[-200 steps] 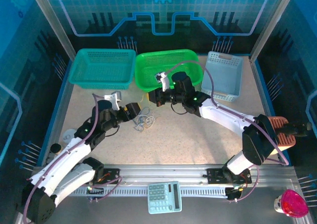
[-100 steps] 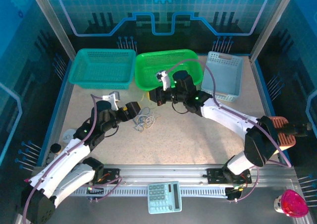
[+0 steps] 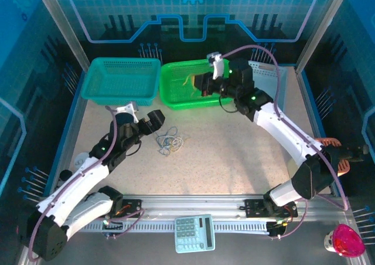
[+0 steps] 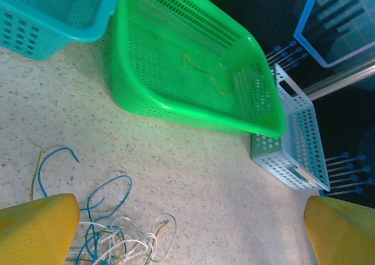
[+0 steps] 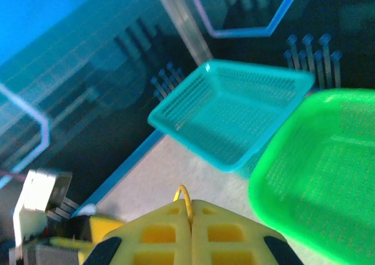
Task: Untangle the cables
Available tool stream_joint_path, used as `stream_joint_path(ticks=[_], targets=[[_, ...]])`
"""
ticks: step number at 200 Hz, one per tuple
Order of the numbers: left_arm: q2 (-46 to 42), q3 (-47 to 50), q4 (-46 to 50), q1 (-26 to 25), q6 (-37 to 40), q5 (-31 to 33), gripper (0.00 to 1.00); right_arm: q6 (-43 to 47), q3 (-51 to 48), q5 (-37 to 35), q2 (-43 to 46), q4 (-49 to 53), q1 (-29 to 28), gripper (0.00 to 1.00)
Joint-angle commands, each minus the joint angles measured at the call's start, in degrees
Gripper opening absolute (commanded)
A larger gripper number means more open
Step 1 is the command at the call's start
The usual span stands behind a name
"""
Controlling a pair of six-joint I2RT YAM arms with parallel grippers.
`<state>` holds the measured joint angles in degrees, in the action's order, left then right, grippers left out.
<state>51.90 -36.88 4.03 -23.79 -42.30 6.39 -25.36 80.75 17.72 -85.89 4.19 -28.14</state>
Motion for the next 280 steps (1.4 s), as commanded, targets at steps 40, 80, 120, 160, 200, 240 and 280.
stream_joint_path(ticks=[40, 80, 120, 160, 200, 240, 280], targets=[[12.19, -5.67, -4.67, 2.71, -3.28, 1.95, 0.99, -0.60, 14.86, -2.96, -17.16, 5.31, 7.98, 0.00], [18.54, -7.79, -7.00, 5.56, -5.07, -2.39, 0.99, 0.62, 24.43, -6.38, -31.62, 9.57, 9.16, 0.02], [20.23, -9.85, -5.54, 5.95, -4.73, -4.89, 0.99, 0.68, 28.63, -9.39, -39.99, 11.35, 9.80, 0.38], [18.18, -10.67, -1.85, 5.96, -4.11, -5.82, 0.99, -0.78, 24.07, -9.19, -36.18, 7.78, 9.88, 0.50], [16.59, -10.89, 2.84, 6.20, -3.40, -7.07, 0.99, -0.16, 14.94, -7.91, -26.40, 5.15, 8.75, 0.50], [17.93, -11.36, 6.61, 6.65, -1.73, -10.14, 0.99, 1.06, 5.34, -5.05, -16.08, 5.46, 6.26, 0.49], [20.41, -10.36, 8.03, 6.92, -1.72, -9.44, 0.99, 3.20, -3.75, -4.02, -7.91, 7.41, 0.84, 0.49]])
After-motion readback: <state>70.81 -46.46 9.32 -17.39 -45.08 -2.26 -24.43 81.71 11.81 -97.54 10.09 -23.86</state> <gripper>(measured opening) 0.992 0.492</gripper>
